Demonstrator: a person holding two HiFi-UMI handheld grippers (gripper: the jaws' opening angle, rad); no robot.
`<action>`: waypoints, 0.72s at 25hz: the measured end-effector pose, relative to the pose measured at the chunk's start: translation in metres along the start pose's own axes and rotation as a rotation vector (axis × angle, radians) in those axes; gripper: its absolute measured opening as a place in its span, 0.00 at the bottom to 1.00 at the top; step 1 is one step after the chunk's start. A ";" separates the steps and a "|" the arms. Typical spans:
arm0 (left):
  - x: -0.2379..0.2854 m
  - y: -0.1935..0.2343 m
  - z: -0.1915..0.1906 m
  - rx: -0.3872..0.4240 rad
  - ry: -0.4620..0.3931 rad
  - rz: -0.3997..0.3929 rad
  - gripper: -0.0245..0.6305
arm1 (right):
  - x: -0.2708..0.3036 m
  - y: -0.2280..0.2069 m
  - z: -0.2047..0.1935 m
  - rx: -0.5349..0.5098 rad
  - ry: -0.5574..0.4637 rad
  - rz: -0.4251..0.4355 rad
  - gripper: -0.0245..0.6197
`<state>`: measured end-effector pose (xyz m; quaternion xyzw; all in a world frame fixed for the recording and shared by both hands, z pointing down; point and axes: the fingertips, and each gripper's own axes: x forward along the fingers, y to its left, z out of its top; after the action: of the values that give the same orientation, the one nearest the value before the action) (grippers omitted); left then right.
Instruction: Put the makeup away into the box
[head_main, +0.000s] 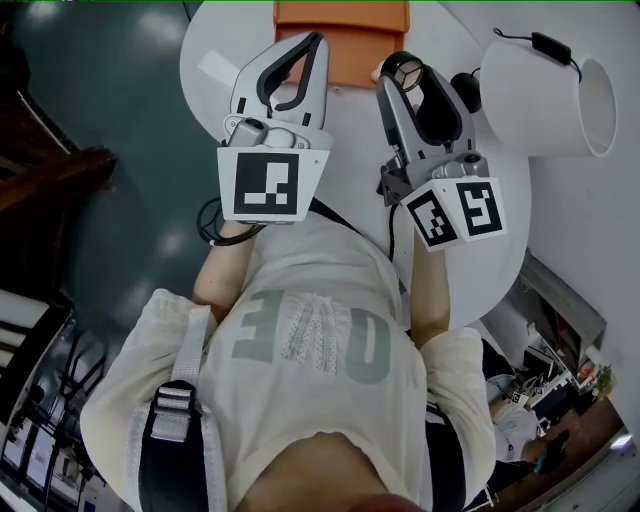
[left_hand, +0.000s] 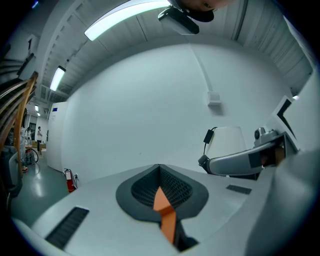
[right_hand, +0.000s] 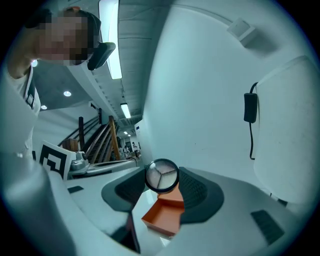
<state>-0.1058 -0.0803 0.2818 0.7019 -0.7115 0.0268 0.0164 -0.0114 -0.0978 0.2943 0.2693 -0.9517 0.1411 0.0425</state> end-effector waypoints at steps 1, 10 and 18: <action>0.000 0.001 -0.002 -0.001 0.004 0.003 0.05 | 0.002 -0.001 -0.001 -0.008 0.008 -0.004 0.38; 0.005 0.004 -0.010 0.026 0.020 -0.007 0.05 | 0.055 -0.040 -0.066 -0.093 0.284 -0.133 0.37; 0.014 0.013 -0.035 0.021 0.076 0.005 0.05 | 0.105 -0.086 -0.153 -0.092 0.635 -0.175 0.37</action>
<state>-0.1198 -0.0923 0.3178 0.6986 -0.7120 0.0612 0.0359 -0.0550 -0.1760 0.4783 0.2903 -0.8696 0.1708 0.3611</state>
